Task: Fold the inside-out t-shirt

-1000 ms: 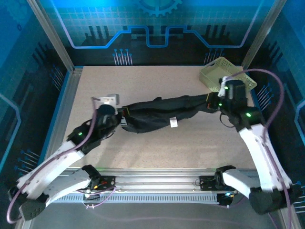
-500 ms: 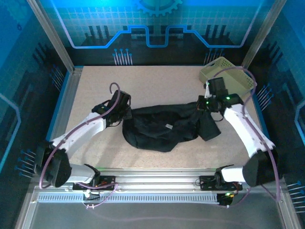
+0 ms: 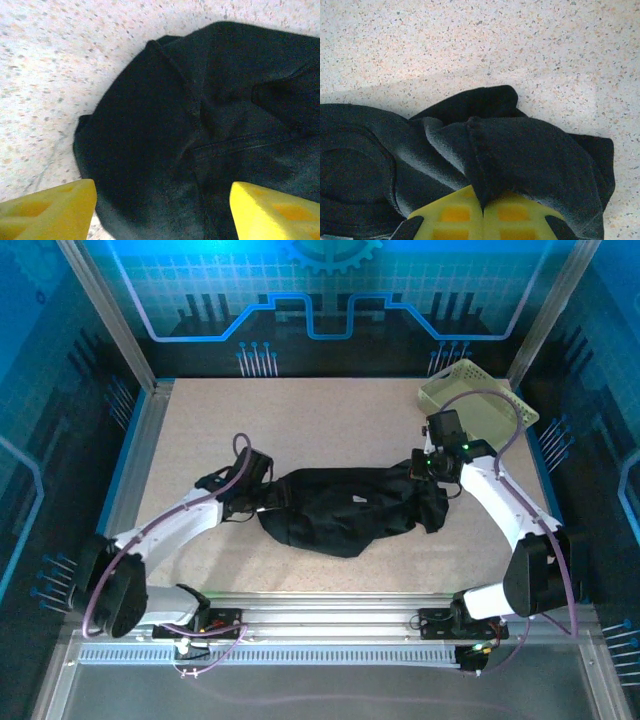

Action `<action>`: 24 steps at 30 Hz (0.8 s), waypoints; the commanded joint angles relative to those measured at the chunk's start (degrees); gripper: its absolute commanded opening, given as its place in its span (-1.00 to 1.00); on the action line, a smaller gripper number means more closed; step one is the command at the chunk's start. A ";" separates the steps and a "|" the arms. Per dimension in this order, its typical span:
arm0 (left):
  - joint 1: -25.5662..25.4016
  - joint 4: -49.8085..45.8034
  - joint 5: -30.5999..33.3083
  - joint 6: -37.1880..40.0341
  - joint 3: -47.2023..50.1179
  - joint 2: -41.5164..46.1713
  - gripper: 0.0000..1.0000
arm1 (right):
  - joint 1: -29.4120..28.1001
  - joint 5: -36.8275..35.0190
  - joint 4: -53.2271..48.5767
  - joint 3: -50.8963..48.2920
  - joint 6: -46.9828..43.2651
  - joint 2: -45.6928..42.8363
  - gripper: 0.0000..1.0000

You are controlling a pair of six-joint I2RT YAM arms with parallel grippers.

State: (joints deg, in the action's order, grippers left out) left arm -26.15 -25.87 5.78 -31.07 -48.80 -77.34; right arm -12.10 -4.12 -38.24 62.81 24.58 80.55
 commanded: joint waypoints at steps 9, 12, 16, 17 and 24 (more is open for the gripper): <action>-0.28 4.85 0.98 2.70 -4.81 -11.76 -0.27 | -0.47 -1.65 0.58 -3.42 0.59 -3.70 -1.00; -0.30 5.26 1.58 2.46 -4.50 -10.03 -0.70 | -0.42 -3.68 -0.92 -2.71 0.33 -4.79 -1.00; -0.21 4.49 3.78 3.44 -3.94 0.39 -1.00 | 0.81 -4.99 -4.90 1.72 -0.86 -7.92 -1.00; -0.12 4.31 4.75 3.91 -3.94 3.89 -1.00 | 1.36 -4.78 -6.62 3.80 -1.13 -9.12 -1.00; 1.98 6.09 6.15 6.53 -9.59 29.73 -1.00 | 3.89 -2.06 -15.54 25.85 -2.80 -17.07 -1.00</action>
State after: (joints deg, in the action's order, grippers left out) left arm -25.04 -21.50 9.41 -26.96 -54.22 -53.89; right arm -9.37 -6.85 -49.56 79.55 23.11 67.96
